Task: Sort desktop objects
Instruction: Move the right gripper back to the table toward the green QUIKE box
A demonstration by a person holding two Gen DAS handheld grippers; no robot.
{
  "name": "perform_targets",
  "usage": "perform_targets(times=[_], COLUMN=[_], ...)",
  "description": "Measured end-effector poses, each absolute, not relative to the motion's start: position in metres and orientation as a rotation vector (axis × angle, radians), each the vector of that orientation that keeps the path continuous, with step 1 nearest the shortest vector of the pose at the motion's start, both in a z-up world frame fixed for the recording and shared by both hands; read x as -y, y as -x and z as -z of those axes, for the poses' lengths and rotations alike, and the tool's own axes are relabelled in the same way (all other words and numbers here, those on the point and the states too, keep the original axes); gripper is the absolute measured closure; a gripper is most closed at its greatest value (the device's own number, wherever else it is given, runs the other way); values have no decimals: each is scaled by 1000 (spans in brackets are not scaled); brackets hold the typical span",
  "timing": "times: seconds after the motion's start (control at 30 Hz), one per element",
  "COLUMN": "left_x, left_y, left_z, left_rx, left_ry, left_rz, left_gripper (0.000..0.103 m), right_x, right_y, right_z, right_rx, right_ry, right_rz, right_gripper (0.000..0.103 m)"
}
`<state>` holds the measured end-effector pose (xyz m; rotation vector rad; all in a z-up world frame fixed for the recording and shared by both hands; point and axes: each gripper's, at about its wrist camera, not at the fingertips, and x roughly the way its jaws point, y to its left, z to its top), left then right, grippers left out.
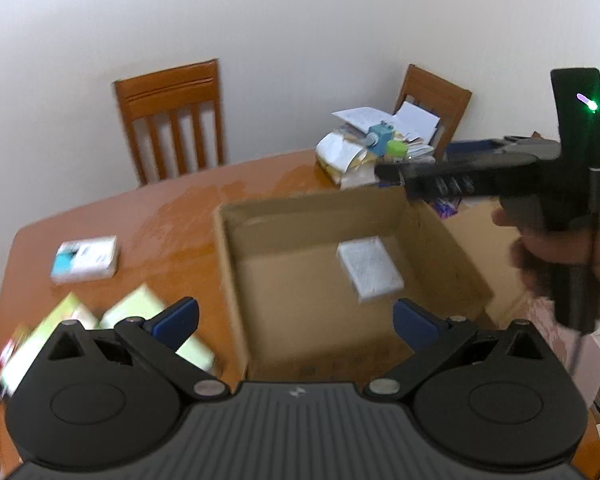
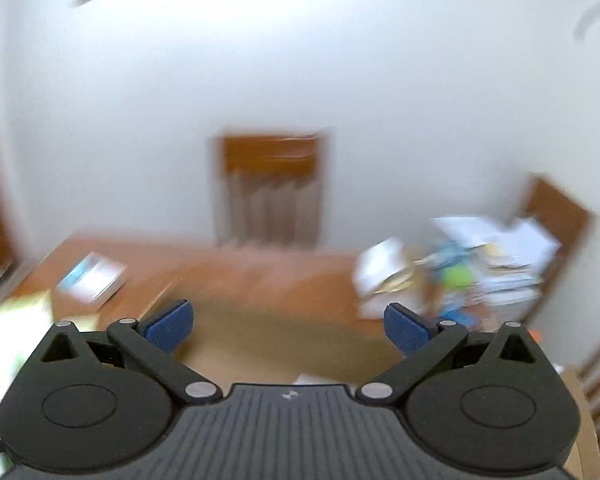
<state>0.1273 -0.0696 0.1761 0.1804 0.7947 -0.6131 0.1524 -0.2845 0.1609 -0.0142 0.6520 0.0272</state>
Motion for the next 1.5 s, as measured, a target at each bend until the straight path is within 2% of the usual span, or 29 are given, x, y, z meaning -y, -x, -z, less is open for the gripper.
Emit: perform_targets(times=[0.27, 0.37, 0.47, 0.7, 0.93, 1.07, 1.5], left_x=[-10, -37, -57, -85, -106, -116, -128], left_y=[-48, -36, -30, -16, -5, -3, -2], left_z=[-163, -152, -146, -143, -136, -132, -127], left_rx=[-858, -886, -893, -887, -895, -903, -903], left_ry=[-171, -147, -136, -95, -65, -46, 8], left_rz=[526, 468, 420, 378, 333, 303, 245], left_gripper=[0, 0, 0, 0, 0, 0, 0], right_x=[199, 149, 89, 17, -18, -27, -38], right_y=[-116, -105, -95, -93, -126, -134, -146], right_z=[-177, -170, -142, -103, -67, -49, -30], right_rx=[-773, -767, -750, -663, -677, -615, -632], right_ry=[120, 324, 744, 1119, 1276, 1416, 1606], right_rz=[-293, -521, -693, -1104, -1249, -1334, -1523], right_gripper=[0, 0, 0, 0, 0, 0, 0])
